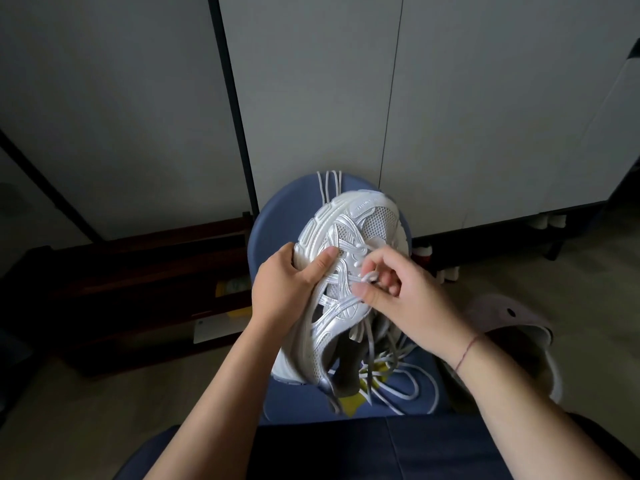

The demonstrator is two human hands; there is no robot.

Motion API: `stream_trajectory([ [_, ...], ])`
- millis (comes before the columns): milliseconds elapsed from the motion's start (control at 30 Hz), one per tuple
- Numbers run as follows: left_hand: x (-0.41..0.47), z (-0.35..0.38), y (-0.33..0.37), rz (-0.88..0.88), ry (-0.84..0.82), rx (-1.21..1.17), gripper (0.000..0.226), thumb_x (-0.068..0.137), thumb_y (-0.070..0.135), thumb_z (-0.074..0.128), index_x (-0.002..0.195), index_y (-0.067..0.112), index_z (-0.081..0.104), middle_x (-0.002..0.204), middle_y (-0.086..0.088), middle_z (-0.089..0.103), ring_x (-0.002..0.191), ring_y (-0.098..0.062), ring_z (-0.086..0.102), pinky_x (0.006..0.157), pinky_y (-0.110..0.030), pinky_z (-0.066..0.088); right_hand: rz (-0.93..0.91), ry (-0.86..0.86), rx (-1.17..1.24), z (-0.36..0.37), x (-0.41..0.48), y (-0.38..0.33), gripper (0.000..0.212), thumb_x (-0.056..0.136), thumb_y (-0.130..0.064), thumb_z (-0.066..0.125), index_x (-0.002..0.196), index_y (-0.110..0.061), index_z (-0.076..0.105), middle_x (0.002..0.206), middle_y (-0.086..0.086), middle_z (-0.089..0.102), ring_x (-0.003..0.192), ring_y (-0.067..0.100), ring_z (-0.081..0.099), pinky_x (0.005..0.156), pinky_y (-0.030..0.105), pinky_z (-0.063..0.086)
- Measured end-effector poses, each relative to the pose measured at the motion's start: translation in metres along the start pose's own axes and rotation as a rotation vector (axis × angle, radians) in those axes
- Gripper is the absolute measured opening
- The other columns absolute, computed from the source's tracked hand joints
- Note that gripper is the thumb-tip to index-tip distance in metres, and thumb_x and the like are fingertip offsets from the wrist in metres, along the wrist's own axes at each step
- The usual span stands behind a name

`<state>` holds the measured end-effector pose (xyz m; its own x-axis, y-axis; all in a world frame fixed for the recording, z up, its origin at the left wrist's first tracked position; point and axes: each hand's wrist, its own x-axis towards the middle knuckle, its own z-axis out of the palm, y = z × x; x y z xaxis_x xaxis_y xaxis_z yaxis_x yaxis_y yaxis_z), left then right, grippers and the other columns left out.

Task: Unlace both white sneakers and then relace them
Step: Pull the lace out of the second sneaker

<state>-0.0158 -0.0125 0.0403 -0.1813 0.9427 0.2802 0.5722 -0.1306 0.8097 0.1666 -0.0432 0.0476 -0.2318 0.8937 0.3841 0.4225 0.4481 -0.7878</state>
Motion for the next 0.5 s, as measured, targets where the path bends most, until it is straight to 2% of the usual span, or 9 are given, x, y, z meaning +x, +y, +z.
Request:
stream_trajectory([
  [67, -0.001, 0.000, 0.001, 0.004, -0.002, 0.020, 0.065, 0.071, 0.074, 0.058, 0.073, 0.009, 0.053, 0.064, 0.001, 0.061, 0.059, -0.016, 0.055, 0.056, -0.036, 0.042, -0.059, 0.013, -0.174, 0.003, 0.000, -0.001, 0.019, 0.080, -0.039, 0.067, 0.075, -0.028, 0.052, 0.081, -0.012, 0.048, 0.070, 0.003, 0.047, 0.065, 0.012, 0.036],
  [133, -0.002, 0.000, 0.002, 0.005, -0.003, 0.026, 0.060, 0.074, 0.070, 0.061, 0.071, 0.011, 0.052, 0.062, 0.004, 0.058, 0.057, -0.013, 0.052, 0.054, -0.032, 0.039, -0.062, 0.029, -0.152, 0.002, 0.001, -0.003, 0.021, 0.083, -0.033, 0.067, 0.070, -0.024, 0.052, 0.082, -0.010, 0.052, 0.073, 0.001, 0.051, 0.069, 0.010, 0.037],
  [200, -0.003, -0.001, 0.004, 0.002, 0.005, -0.007, 0.051, 0.077, 0.064, 0.064, 0.066, 0.017, 0.048, 0.059, 0.009, 0.055, 0.054, -0.007, 0.050, 0.052, -0.027, 0.036, 0.054, 0.083, 0.168, 0.000, 0.002, -0.005, 0.018, 0.083, -0.033, 0.064, 0.070, -0.021, 0.057, 0.080, -0.012, 0.060, 0.076, -0.002, 0.054, 0.072, 0.012, 0.040],
  [267, -0.003, -0.001, 0.006, -0.002, 0.016, -0.052, 0.043, 0.079, 0.059, 0.066, 0.065, 0.023, 0.047, 0.060, 0.012, 0.057, 0.055, -0.003, 0.052, 0.053, -0.023, 0.035, 0.234, 0.220, 0.744, -0.001, 0.004, -0.008, 0.017, 0.084, -0.024, 0.060, 0.068, -0.019, 0.060, 0.067, -0.007, 0.052, 0.062, 0.004, 0.048, 0.061, 0.013, 0.041],
  [300, -0.002, -0.001, 0.007, 0.000, 0.019, -0.065, 0.041, 0.080, 0.059, 0.066, 0.066, 0.024, 0.049, 0.063, 0.012, 0.059, 0.057, -0.003, 0.054, 0.054, -0.023, 0.036, 0.313, 0.298, 0.902, -0.001, 0.005, -0.007, 0.022, 0.087, -0.017, 0.059, 0.065, -0.018, 0.061, 0.063, -0.004, 0.047, 0.057, 0.006, 0.042, 0.057, 0.014, 0.039],
  [333, -0.003, 0.000, 0.007, 0.003, 0.018, -0.069, 0.041, 0.079, 0.060, 0.066, 0.068, 0.023, 0.051, 0.065, 0.011, 0.061, 0.059, -0.003, 0.056, 0.054, -0.024, 0.039, 0.366, 0.337, 0.895, -0.001, 0.005, -0.004, 0.027, 0.089, -0.015, 0.058, 0.063, -0.017, 0.061, 0.062, -0.003, 0.046, 0.056, 0.007, 0.041, 0.056, 0.016, 0.039],
  [367, -0.002, 0.001, 0.007, 0.004, 0.015, -0.063, 0.044, 0.079, 0.062, 0.065, 0.071, 0.021, 0.053, 0.066, 0.010, 0.063, 0.061, -0.005, 0.058, 0.054, -0.026, 0.041, 0.372, 0.327, 0.720, -0.002, 0.005, -0.001, 0.028, 0.092, -0.016, 0.056, 0.064, -0.017, 0.062, 0.062, -0.003, 0.049, 0.058, 0.008, 0.044, 0.059, 0.019, 0.040],
  [433, -0.003, 0.003, 0.006, 0.008, 0.018, -0.023, 0.055, 0.076, 0.067, 0.063, 0.073, 0.013, 0.053, 0.065, 0.006, 0.061, 0.059, -0.011, 0.057, 0.054, -0.031, 0.042, 0.219, 0.241, 0.209, -0.004, 0.002, 0.002, 0.026, 0.094, -0.029, 0.053, 0.073, -0.015, 0.059, 0.071, -0.001, 0.056, 0.066, 0.010, 0.051, 0.068, 0.025, 0.043],
  [500, -0.005, 0.005, 0.005, 0.013, 0.022, 0.036, 0.058, 0.076, 0.068, 0.062, 0.070, 0.012, 0.049, 0.060, 0.006, 0.055, 0.055, -0.011, 0.051, 0.050, -0.030, 0.036, 0.053, 0.205, -0.071, -0.006, 0.001, 0.003, 0.038, 0.091, -0.048, 0.052, 0.077, -0.013, 0.058, 0.080, 0.000, 0.052, 0.072, 0.008, 0.051, 0.071, 0.016, 0.042],
])
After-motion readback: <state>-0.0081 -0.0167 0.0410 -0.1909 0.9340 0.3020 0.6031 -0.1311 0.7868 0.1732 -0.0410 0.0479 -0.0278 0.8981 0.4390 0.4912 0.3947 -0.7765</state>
